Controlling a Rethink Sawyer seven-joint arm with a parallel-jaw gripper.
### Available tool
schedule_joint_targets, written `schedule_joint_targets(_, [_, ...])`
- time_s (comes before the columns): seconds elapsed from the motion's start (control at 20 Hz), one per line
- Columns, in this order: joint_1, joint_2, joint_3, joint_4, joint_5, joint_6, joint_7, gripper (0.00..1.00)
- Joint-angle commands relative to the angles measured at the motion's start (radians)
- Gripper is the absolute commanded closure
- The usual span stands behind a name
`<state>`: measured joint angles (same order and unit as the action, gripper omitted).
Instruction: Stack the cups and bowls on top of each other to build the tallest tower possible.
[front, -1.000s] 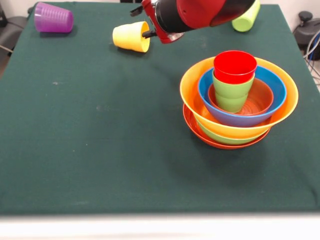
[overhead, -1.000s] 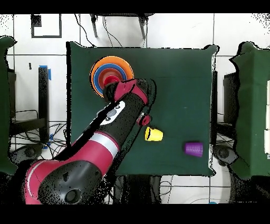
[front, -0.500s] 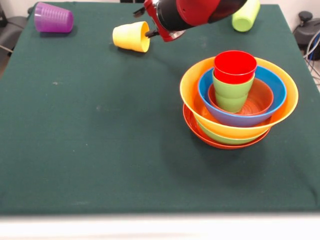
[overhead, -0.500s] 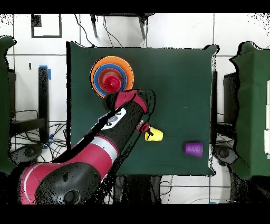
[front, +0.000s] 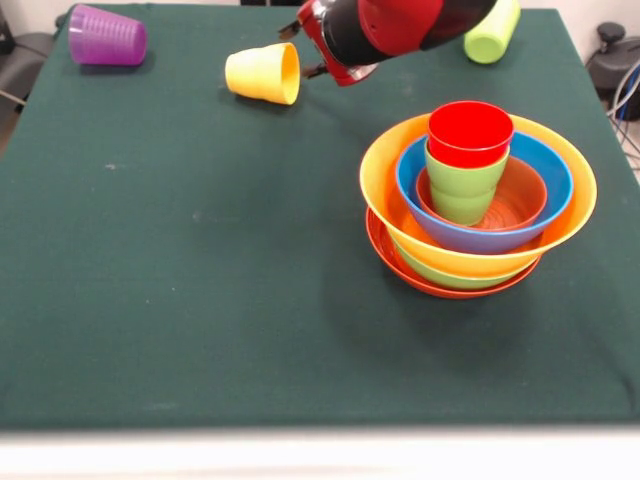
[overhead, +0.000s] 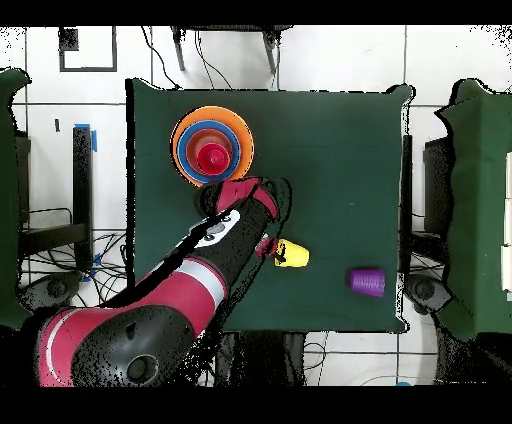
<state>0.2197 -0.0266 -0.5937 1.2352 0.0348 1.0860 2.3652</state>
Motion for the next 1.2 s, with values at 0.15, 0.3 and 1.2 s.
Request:
schedule_joint_targets(0.15, [0.051,0.044,0.095,-0.02,-0.073,0.006,0.032,0.0])
schedule_joint_targets(0.3, [0.054,0.044,0.093,-0.017,-0.086,0.016,0.024,0.0])
schedule_joint_targets(1.2, [0.097,0.095,0.041,-0.054,-0.172,-0.052,0.064,0.0])
